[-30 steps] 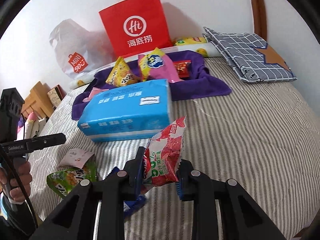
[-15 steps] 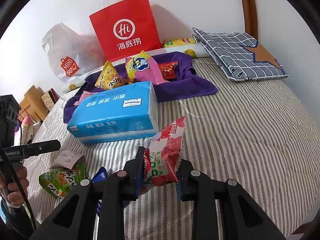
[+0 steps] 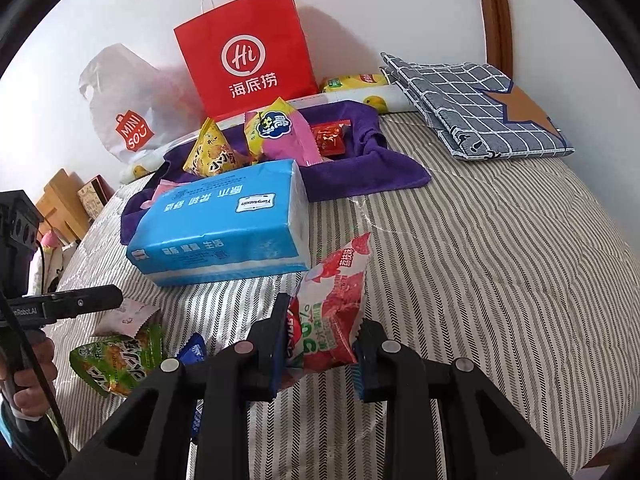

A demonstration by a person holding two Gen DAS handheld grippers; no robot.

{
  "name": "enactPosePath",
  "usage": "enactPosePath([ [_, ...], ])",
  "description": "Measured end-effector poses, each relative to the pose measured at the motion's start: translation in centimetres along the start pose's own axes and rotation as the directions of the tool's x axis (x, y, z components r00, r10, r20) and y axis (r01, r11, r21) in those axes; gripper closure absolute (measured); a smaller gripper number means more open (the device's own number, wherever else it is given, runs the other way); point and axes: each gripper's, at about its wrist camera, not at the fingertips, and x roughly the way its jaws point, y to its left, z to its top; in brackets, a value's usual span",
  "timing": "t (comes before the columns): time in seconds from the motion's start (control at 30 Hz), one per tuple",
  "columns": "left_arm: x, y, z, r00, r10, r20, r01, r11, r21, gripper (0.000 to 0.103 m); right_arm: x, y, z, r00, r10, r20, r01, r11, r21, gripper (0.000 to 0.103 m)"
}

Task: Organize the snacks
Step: 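Close the left tool on the pale pink packet and lift it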

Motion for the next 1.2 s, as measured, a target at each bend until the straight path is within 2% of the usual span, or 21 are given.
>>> enactPosePath([
  [0.53, 1.2, -1.5, -0.3, 0.998, 0.058, 0.015, -0.059, 0.996, 0.064, 0.025, 0.0, 0.3, 0.1, 1.0, -0.008, 0.003, 0.008, 1.0, -0.01, 0.078],
  [0.63, 1.2, -1.9, -0.5, 0.998, 0.064, 0.022, -0.066, 0.994, 0.083, 0.033, 0.0, 0.3, 0.2, 1.0, -0.008, 0.002, 0.008, 1.0, -0.01, 0.078],
  [0.77, 1.0, -1.9, -0.7, 0.996, 0.083, 0.039, -0.086, 0.992, 0.087, 0.051, 0.0, 0.2, 0.2, 1.0, -0.008, 0.001, 0.008, 1.0, -0.01, 0.078],
  [0.83, 0.6, -1.6, -0.6, 0.996, 0.072, 0.044, -0.075, 0.994, 0.074, 0.057, 0.0, 0.2, 0.2, 1.0, -0.007, 0.001, 0.007, 1.0, -0.01, 0.078],
  [0.9, 0.3, -1.3, -0.5, 0.998, 0.052, 0.044, -0.055, 0.997, 0.06, 0.075, 0.0, 0.2, 0.2, 1.0, -0.007, 0.001, 0.007, 1.0, -0.008, 0.078],
  [0.97, 0.0, -1.1, -0.3, 0.999, 0.035, 0.039, -0.037, 0.998, 0.05, 0.076, 0.0, 0.2, 0.2, 1.0, -0.007, 0.002, 0.007, 1.0, -0.01, 0.078],
  [1.17, -0.3, -1.1, -0.2, 0.998, 0.042, 0.049, -0.045, 0.998, 0.052, 0.076, 0.0, 0.3, 0.2, 1.0, -0.008, 0.003, 0.008, 1.0, -0.011, 0.078],
  [1.2, -0.3, -1.2, -0.4, 0.998, 0.039, 0.046, -0.041, 0.998, 0.052, 0.074, 0.0, 0.3, 0.2, 1.0, -0.007, 0.004, 0.007, 1.0, -0.011, 0.078],
])
